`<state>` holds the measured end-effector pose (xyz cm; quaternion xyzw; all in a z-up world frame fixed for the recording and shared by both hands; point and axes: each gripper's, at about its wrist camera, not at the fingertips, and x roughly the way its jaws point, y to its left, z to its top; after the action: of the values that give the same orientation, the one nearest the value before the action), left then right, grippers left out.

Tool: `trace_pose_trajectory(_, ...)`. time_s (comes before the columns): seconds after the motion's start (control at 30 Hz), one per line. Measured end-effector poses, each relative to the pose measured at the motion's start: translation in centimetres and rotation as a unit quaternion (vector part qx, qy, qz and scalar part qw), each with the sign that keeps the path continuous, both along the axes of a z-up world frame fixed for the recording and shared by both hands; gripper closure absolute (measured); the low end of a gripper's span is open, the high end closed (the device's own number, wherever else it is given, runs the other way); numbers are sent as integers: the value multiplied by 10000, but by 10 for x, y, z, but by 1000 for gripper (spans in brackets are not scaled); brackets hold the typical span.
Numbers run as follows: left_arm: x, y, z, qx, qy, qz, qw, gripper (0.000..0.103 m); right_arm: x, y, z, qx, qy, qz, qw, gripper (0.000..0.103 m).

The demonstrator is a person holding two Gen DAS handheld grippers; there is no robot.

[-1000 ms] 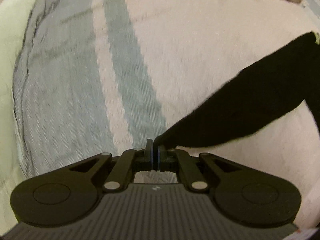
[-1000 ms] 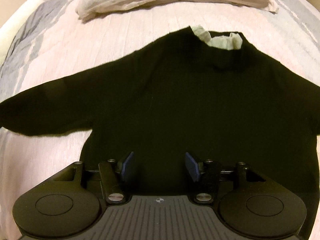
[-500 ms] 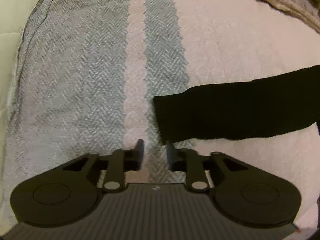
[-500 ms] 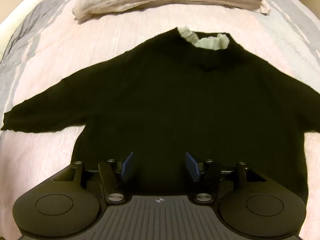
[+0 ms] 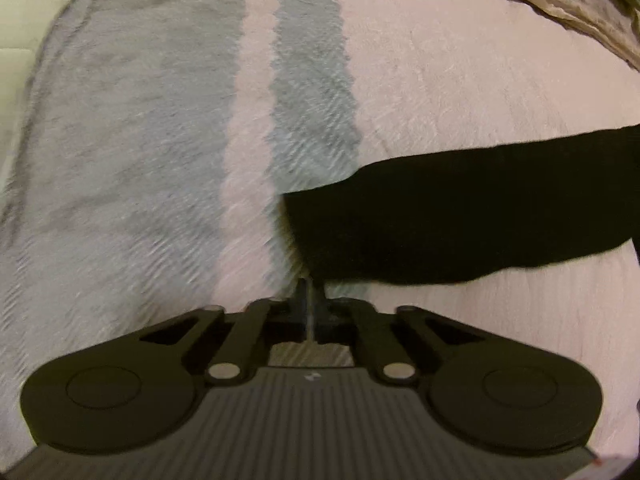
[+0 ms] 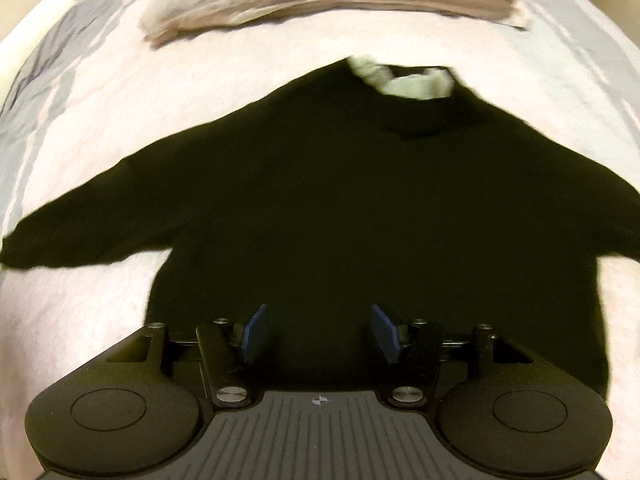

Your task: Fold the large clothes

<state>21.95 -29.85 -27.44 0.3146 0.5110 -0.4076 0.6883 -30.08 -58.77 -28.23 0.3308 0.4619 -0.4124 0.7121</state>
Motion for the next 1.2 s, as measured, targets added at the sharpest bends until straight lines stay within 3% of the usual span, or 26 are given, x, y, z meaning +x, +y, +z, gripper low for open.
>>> trace_pose_trajectory(0.13,-4,20,23,24,-157,110,9998,103,-34,-2,17,-57,-51,-473,9989,48)
trace_pose_trajectory(0.3,-32,3,48,-258,-166,-17,9995,98,-70,-13,41,-314,-39,-657,9973,48)
trace_pose_trajectory(0.5,-112,-73,65,-753,29,-756,9943,87,-92,-62,55,-620,-213,-327,9973,48)
trace_pose_trajectory(0.6,-168,-133,63,-1048,244,-1333,9852,82,-96,-103,53,-730,-403,147,9964,48)
trace_pose_trajectory(0.87,-302,-295,31,-1754,531,-2445,9522,59,-83,-242,5,-595,-977,1346,9843,48)
trace_pose_trajectory(1.0,-336,-360,-9,-1704,596,-2675,9465,59,-68,-285,-26,-314,-1126,1894,9749,48)
trace_pose_trajectory(1.13,-355,-392,-44,-1508,744,-2835,9441,61,-61,-305,-53,-85,-1251,2106,9695,48)
trace_pose_trajectory(1.17,-357,-398,-50,-1369,798,-2832,9459,71,-61,-308,-60,48,-1313,2082,9692,52)
trace_pose_trajectory(1.2,-358,-401,-53,-1240,829,-2834,9473,79,-60,-311,-66,223,-1340,2090,9684,81)
